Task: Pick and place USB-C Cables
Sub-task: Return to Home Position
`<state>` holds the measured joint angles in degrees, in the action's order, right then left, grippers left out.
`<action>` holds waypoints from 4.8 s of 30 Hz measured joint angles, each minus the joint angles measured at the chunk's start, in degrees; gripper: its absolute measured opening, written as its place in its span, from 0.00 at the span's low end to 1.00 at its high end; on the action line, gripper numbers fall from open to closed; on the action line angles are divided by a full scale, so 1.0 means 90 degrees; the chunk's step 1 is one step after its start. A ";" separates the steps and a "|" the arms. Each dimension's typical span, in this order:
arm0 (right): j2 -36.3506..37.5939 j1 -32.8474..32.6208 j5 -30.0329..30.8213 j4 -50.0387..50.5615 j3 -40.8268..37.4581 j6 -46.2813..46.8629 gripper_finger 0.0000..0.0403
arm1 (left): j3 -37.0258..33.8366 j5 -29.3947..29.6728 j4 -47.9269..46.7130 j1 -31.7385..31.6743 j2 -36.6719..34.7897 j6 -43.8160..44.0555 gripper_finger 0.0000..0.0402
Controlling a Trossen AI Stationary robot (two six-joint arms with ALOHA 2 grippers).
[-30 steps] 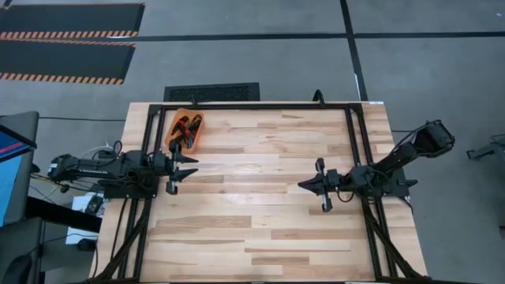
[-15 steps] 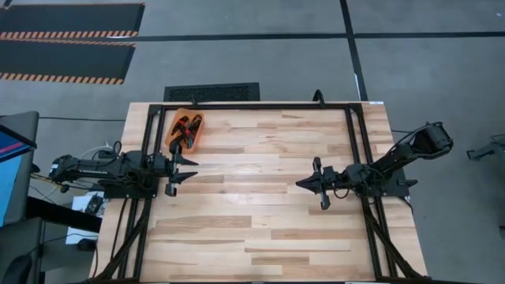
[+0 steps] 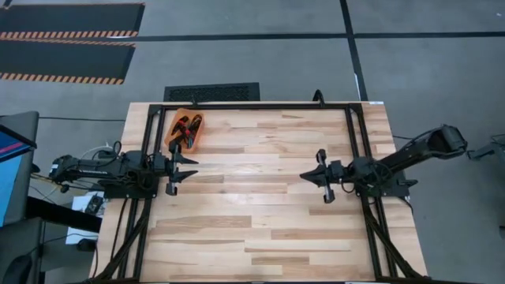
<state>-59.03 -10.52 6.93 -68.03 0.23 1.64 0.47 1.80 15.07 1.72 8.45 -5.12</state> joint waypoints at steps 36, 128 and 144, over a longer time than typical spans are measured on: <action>0.6547 0.1206 -0.0620 0.7346 0.0024 0.0795 0.02 | -0.0010 -0.0172 0.0113 -0.0002 0.0000 0.0468 0.31; 0.6425 0.0630 -0.0113 0.7364 0.0002 0.0321 0.07 | -0.0007 0.0189 -0.1447 -0.0015 0.0133 0.0819 0.31; 0.6427 0.0630 -0.0111 0.7350 0.0002 0.0319 0.07 | -0.0012 0.0222 -0.1218 -0.0017 -0.0936 0.0840 0.31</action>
<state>-1.19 -4.84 5.93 -1.88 0.25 4.52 0.36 3.80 4.11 1.56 0.02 2.44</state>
